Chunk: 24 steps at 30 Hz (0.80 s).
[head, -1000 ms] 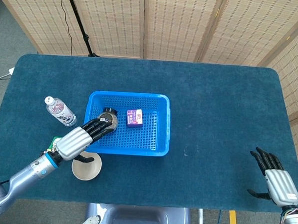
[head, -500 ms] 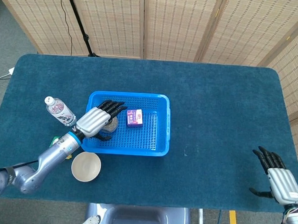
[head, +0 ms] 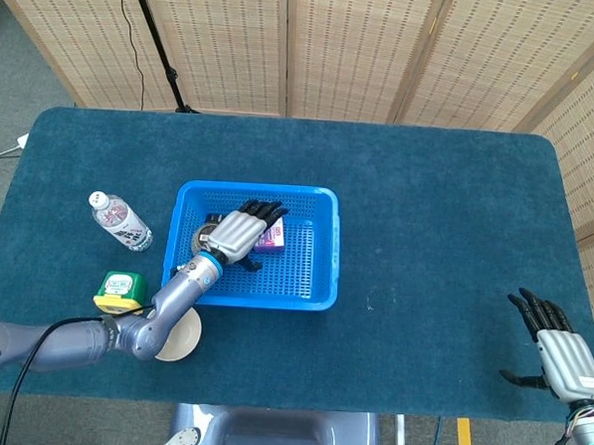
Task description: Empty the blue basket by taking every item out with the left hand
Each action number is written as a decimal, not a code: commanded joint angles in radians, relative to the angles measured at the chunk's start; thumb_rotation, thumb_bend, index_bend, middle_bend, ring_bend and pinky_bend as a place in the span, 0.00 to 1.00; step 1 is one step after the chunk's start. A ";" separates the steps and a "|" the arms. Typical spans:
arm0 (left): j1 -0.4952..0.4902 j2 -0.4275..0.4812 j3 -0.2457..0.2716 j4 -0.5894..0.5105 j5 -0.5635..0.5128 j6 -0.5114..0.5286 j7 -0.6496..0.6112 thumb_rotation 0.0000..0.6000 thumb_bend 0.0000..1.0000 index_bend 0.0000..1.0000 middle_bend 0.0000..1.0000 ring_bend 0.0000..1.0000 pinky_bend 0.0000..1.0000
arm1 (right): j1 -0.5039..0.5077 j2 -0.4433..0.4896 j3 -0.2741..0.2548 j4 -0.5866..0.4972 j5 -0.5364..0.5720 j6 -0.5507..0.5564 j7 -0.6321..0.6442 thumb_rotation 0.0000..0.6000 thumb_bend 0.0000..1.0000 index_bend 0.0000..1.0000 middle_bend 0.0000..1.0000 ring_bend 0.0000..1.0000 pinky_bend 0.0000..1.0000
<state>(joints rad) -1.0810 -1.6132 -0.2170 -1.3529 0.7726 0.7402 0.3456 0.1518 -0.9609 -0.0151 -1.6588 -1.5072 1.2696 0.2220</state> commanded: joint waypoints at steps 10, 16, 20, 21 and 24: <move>-0.080 -0.118 -0.031 0.163 -0.121 -0.068 0.016 1.00 0.20 0.00 0.00 0.00 0.07 | 0.003 0.001 0.010 0.011 0.024 -0.011 0.012 1.00 0.00 0.00 0.00 0.00 0.00; -0.086 -0.138 -0.024 0.193 -0.140 -0.071 0.020 1.00 0.20 0.00 0.00 0.00 0.07 | 0.003 0.003 0.012 0.013 0.029 -0.012 0.021 1.00 0.00 0.00 0.00 0.00 0.00; -0.092 -0.153 -0.023 0.211 -0.152 -0.082 0.019 1.00 0.21 0.00 0.00 0.00 0.08 | 0.002 0.006 0.011 0.013 0.024 -0.009 0.027 1.00 0.00 0.00 0.00 0.00 0.00; -0.096 -0.161 -0.023 0.221 -0.155 -0.086 0.019 1.00 0.21 0.00 0.00 0.00 0.08 | 0.002 0.007 0.011 0.013 0.022 -0.008 0.029 1.00 0.00 0.00 0.00 0.00 0.00; -0.102 -0.173 -0.023 0.236 -0.161 -0.092 0.020 1.00 0.22 0.01 0.00 0.00 0.15 | 0.001 0.008 0.012 0.014 0.024 -0.008 0.034 1.00 0.00 0.00 0.00 0.00 0.00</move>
<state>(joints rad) -1.1800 -1.7817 -0.2401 -1.1220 0.6144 0.6511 0.3651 0.1532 -0.9535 -0.0035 -1.6452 -1.4840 1.2617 0.2549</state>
